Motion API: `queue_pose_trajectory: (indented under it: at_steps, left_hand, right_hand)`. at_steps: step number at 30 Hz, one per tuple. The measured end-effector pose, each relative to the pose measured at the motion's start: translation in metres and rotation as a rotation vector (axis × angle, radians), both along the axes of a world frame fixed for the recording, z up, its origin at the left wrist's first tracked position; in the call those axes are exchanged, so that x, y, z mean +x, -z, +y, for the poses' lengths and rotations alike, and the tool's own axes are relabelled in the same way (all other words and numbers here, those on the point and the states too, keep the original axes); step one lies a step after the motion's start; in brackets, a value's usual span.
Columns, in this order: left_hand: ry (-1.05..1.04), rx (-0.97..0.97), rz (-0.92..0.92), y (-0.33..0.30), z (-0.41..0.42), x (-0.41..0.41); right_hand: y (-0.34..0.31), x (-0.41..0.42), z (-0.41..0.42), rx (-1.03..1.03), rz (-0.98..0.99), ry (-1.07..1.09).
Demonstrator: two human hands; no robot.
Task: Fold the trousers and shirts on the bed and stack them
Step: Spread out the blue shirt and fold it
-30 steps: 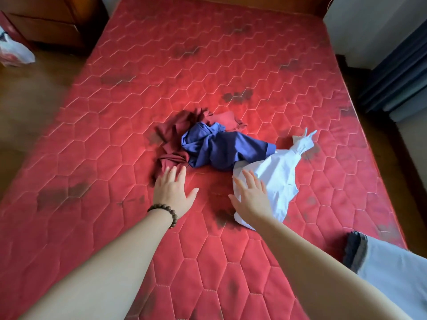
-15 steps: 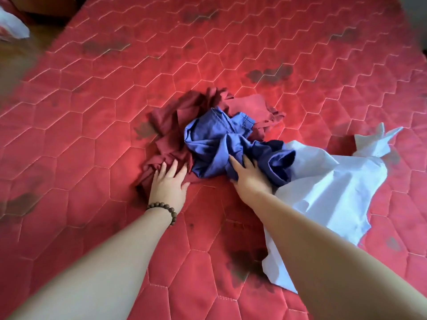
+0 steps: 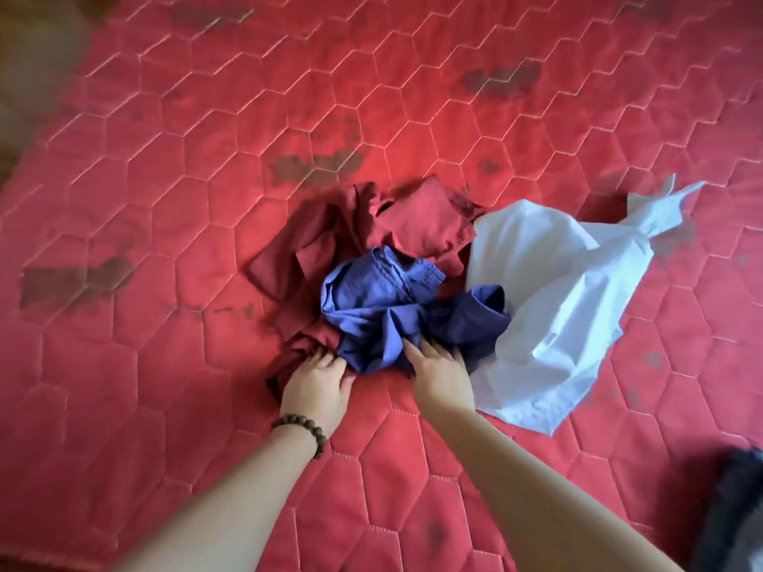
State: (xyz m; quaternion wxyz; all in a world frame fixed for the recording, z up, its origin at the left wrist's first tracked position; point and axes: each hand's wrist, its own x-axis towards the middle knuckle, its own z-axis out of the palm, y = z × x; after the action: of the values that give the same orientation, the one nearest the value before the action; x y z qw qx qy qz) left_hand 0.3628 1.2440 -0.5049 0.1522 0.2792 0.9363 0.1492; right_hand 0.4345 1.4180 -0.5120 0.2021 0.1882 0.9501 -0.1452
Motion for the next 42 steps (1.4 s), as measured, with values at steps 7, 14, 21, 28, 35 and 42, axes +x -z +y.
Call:
queue_pose_trajectory:
  at_steps: [7,14,21,28,35,42]
  left_hand:
    - [-0.176,0.276,-0.118,-0.046,0.004,0.042]
    - [-0.225,0.479,-0.262,-0.123,0.033,0.007]
    - [-0.215,0.64,-0.091,-0.292,0.032,-0.039]
    - [-0.096,0.774,0.182,-0.489,0.015,-0.064]
    - [0.02,0.772,0.529,-0.613,-0.005,-0.079]
    - [0.021,0.782,0.535,-0.653,0.002,-0.064]
  right_hand:
    - [-0.04,0.032,-0.022,-0.279,0.113,0.188]
    - [-0.136,0.02,-0.013,-0.397,0.374,0.268]
    - [-0.303,0.008,0.003,-0.307,0.559,0.195]
    - [-0.48,0.009,0.017,-0.092,0.596,-0.028]
    - [-0.617,0.021,0.048,0.11,0.916,0.053]
    - [-0.701,0.01,0.031,-0.042,1.073,0.207]
